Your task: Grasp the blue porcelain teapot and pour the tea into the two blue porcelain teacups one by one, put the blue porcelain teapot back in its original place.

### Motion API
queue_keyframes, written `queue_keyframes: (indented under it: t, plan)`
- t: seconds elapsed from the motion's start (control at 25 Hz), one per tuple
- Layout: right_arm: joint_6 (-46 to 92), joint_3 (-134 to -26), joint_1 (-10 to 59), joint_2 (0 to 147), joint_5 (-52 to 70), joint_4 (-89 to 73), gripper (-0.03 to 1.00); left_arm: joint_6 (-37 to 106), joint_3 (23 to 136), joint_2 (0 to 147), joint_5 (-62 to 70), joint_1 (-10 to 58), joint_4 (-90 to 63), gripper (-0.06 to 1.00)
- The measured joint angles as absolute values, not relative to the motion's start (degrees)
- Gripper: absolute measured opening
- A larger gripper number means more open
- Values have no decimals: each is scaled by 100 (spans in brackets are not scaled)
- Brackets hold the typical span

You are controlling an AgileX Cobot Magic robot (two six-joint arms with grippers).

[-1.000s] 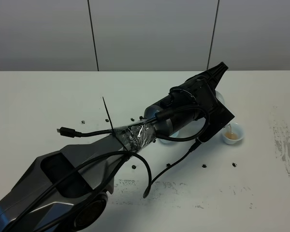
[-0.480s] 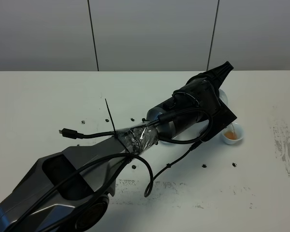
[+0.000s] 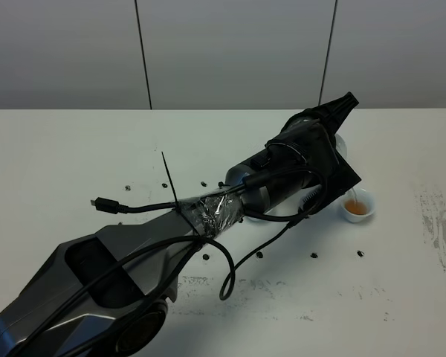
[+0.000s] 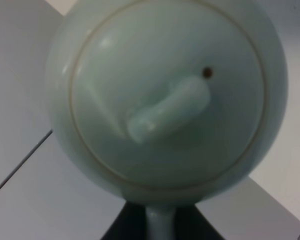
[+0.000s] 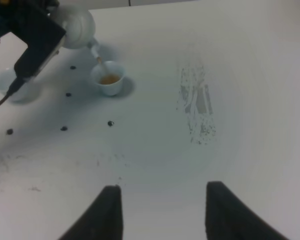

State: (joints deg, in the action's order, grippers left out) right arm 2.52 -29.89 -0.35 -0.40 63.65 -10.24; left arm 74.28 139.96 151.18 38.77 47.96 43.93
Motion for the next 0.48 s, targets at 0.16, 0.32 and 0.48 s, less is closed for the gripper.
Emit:
queue_keyframes:
  t: [0.16, 0.32, 0.48]
  plan:
    - [252, -2989, -35, -40, 6365, -1024, 37, 7428, 13996, 15118, 3857, 4796, 4444, 8]
    - [252, -2989, -35, -40, 6365, -1024, 37, 7434, 13996, 15118, 3851, 4796, 4456, 8]
    - [252, -2989, -35, -40, 6365, -1024, 37, 7434, 13996, 15118, 3818, 4799, 4535, 8]
